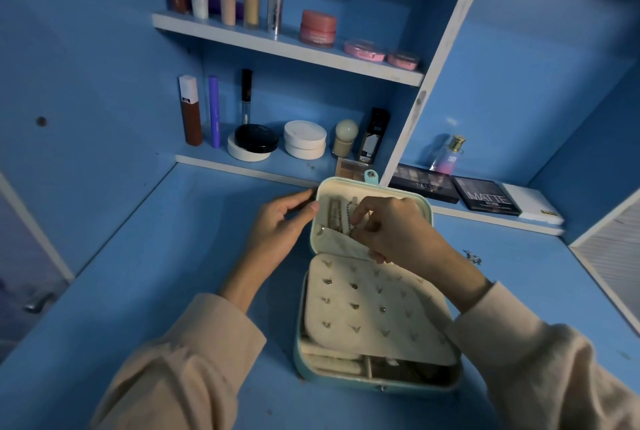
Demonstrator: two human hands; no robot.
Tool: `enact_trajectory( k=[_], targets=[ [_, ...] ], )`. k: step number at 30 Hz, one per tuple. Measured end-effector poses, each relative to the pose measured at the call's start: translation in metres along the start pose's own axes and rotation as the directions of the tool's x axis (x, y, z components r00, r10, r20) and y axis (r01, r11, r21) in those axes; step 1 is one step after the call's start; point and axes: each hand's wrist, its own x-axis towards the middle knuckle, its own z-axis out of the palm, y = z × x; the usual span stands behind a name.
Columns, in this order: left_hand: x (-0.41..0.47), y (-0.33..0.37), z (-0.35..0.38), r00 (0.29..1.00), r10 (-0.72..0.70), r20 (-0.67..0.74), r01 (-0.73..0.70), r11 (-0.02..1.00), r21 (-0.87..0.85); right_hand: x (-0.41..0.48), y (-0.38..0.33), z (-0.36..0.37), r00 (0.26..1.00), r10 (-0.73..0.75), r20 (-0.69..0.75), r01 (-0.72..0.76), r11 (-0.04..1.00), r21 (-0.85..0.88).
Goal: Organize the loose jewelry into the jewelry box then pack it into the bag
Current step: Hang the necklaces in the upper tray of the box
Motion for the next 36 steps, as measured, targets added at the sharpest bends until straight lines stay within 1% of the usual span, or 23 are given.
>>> enact_trajectory(
  k=[6, 9, 11, 15, 19, 21, 22, 24, 26, 28, 29, 31, 33, 35, 36],
  targets=[
    [-0.001, 0.0, 0.0, 1.0, 0.015, 0.003, -0.015, 1.0, -0.009, -0.001, -0.002, 0.003, 0.999, -0.023, -0.027, 0.021, 0.997, -0.071],
    [-0.001, 0.001, 0.0, 1.0, 0.013, 0.004, -0.013, 1.0, 0.002, 0.001, -0.004, 0.004, 0.999, -0.039, -0.011, 0.037, 0.992, -0.117],
    [-0.001, 0.0, 0.0, 1.0, 0.006, 0.004, -0.006, 1.0, 0.005, 0.003, -0.002, 0.004, 0.998, -0.066, -0.024, 0.062, 0.988, -0.143],
    [-0.001, 0.001, 0.0, 1.0, 0.002, 0.014, -0.002, 1.0, -0.01, 0.006, 0.001, 0.004, 0.987, -0.147, -0.068, 0.137, 0.981, -0.136],
    [-0.001, 0.002, 0.0, 1.0, 0.015, 0.019, -0.015, 1.0, -0.026, 0.004, 0.001, 0.005, 0.969, -0.209, -0.129, 0.199, 0.976, -0.089],
    [-0.002, 0.001, 0.001, 1.0, 0.015, 0.027, -0.014, 0.999, -0.033, 0.001, -0.003, 0.005, 0.969, -0.226, -0.097, 0.21, 0.965, -0.156],
    [-0.002, 0.002, 0.001, 1.0, 0.012, 0.029, -0.011, 0.999, -0.036, 0.0, -0.005, 0.006, 0.97, -0.232, -0.072, 0.211, 0.952, -0.223],
    [-0.001, 0.002, 0.001, 1.0, 0.008, 0.022, -0.007, 0.999, -0.035, 0.0, -0.01, 0.007, 0.961, -0.272, -0.044, 0.235, 0.893, -0.384],
    [0.0, 0.001, 0.0, 1.0, 0.011, 0.016, -0.01, 1.0, -0.021, -0.002, -0.017, 0.009, 0.933, -0.357, -0.049, 0.294, 0.831, -0.473],
    [0.001, -0.001, 0.0, 1.0, 0.02, 0.011, -0.02, 1.0, 0.004, -0.001, -0.022, 0.011, 0.906, -0.417, -0.066, 0.333, 0.802, -0.495],
    [0.001, -0.001, -0.001, 1.0, 0.021, 0.01, -0.021, 1.0, 0.013, -0.002, -0.023, 0.013, 0.893, -0.443, -0.079, 0.355, 0.802, -0.48],
    [0.001, -0.001, -0.001, 1.0, 0.02, 0.009, -0.02, 1.0, 0.012, 0.002, -0.02, 0.016, 0.878, -0.467, -0.107, 0.341, 0.766, -0.545],
    [0.001, -0.001, 0.0, 1.0, 0.021, 0.009, -0.021, 1.0, 0.01, 0.005, -0.02, 0.016, 0.872, -0.467, -0.146, 0.31, 0.758, -0.574],
    [0.001, -0.001, 0.0, 1.0, 0.021, 0.009, -0.021, 1.0, 0.012, 0.006, -0.019, 0.017, 0.878, -0.45, -0.164, 0.297, 0.781, -0.549],
    [0.001, -0.001, 0.0, 1.0, 0.022, 0.011, -0.022, 1.0, 0.007, 0.006, -0.02, 0.017, 0.899, -0.411, -0.149, 0.284, 0.809, -0.515]
  ],
)
